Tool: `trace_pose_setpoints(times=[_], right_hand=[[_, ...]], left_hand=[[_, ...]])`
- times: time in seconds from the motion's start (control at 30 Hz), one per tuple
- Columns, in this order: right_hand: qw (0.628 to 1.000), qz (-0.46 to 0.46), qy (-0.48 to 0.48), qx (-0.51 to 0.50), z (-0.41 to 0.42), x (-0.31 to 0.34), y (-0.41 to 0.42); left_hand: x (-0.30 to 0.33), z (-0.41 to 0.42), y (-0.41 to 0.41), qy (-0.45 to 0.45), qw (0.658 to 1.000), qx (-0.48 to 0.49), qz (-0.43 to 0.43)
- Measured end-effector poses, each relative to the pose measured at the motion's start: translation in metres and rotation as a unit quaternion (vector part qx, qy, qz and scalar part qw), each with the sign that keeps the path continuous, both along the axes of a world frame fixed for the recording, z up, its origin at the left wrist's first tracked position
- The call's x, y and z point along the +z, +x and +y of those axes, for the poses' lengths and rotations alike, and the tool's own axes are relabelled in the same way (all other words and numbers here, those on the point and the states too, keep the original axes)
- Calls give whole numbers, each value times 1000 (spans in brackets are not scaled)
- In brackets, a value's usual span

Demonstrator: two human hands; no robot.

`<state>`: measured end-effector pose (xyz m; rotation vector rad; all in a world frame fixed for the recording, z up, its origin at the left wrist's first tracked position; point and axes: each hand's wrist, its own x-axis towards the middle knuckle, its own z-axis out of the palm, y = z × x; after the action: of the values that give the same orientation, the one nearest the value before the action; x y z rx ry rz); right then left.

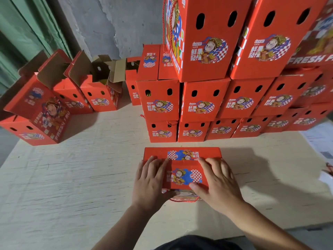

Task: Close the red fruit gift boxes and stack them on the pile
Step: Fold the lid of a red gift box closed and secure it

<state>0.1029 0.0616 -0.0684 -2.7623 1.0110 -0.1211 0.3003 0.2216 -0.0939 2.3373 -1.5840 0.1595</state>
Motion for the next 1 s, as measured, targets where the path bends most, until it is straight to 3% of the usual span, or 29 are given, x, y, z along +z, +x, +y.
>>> trace_pose_setpoints(times=[0.13, 0.43, 0.63, 0.73, 0.87, 0.93, 1.0], right_hand=[[999, -27, -35, 23, -5, -2, -3], [992, 53, -103, 57, -17, 10, 14], [989, 123, 51, 58, -24, 2, 19], [981, 153, 92, 76, -32, 4, 25], [975, 176, 108, 80, -35, 11, 26], [985, 135, 76, 74, -28, 12, 21], [994, 75, 39, 64, -21, 12, 14]], left_hand=[[2, -2, 1, -20, 1000, 9, -16], [12, -12, 7, 57, 996, 11, -62], [17, -15, 6, 128, 991, 14, -33], [20, -20, 10, 219, 976, -3, -13], [28, -28, 16, 272, 962, -16, -4], [31, -24, 17, 245, 969, -27, 15], [32, -17, 14, 143, 989, -17, 46]])
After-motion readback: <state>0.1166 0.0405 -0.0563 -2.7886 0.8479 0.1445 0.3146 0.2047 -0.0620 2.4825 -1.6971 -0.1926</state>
